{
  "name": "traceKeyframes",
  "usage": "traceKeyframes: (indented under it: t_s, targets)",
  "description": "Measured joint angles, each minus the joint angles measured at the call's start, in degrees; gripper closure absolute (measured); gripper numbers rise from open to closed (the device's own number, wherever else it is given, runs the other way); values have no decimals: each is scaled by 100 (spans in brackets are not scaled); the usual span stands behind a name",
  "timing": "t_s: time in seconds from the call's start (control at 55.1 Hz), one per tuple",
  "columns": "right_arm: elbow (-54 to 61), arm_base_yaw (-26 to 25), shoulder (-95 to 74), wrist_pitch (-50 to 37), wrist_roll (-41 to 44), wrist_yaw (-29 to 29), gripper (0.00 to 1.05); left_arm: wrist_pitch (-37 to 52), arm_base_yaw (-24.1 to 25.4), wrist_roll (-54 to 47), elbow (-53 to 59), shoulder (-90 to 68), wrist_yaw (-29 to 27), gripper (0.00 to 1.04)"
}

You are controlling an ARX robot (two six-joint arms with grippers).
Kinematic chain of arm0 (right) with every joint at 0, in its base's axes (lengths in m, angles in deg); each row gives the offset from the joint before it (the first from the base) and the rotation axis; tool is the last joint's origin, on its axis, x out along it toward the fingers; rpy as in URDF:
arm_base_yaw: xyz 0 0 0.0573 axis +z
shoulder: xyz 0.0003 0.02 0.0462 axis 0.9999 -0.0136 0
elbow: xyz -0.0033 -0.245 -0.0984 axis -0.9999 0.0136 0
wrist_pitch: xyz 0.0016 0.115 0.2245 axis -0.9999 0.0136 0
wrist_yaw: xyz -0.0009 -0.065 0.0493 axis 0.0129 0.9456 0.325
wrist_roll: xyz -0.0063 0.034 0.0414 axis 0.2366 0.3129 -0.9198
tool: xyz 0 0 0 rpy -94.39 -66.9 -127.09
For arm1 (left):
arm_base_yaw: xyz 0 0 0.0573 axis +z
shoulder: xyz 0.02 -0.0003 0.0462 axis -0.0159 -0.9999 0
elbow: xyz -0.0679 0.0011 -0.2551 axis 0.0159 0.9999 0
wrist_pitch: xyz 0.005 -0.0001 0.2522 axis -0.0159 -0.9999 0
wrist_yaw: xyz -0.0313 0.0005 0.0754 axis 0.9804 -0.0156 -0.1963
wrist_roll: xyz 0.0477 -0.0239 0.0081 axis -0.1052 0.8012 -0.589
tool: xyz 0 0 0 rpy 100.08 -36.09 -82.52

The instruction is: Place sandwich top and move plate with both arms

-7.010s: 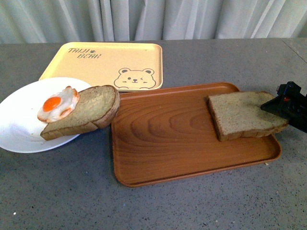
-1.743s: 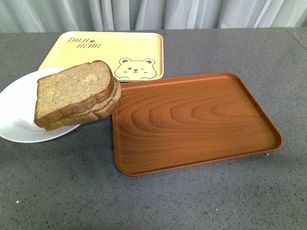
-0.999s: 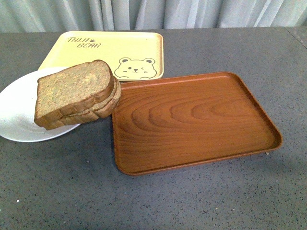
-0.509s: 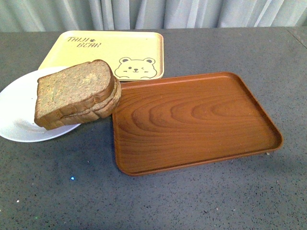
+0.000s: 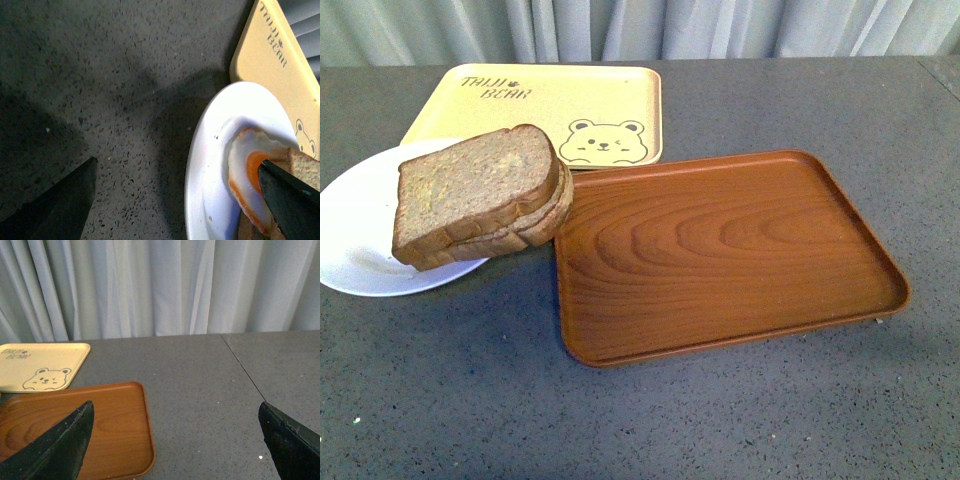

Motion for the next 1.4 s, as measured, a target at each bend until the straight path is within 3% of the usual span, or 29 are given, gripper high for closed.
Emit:
traceKeyframes:
  t_s: [0.599,1.199,1.271,1.398]
  targets:
    - [0,0,0,0,0,0,9,9,-466,437,77,-197,254,10]
    - [0,0,0,0,0,0,9,-157,-448,723,245,-197,723,96]
    - [0,-2,0,0,0,2,9,-142,-382,868,254,-127,894,102]
    - [0,-2,0,0,0,0,9,-28,-297,1019,295,-2,1078,102]
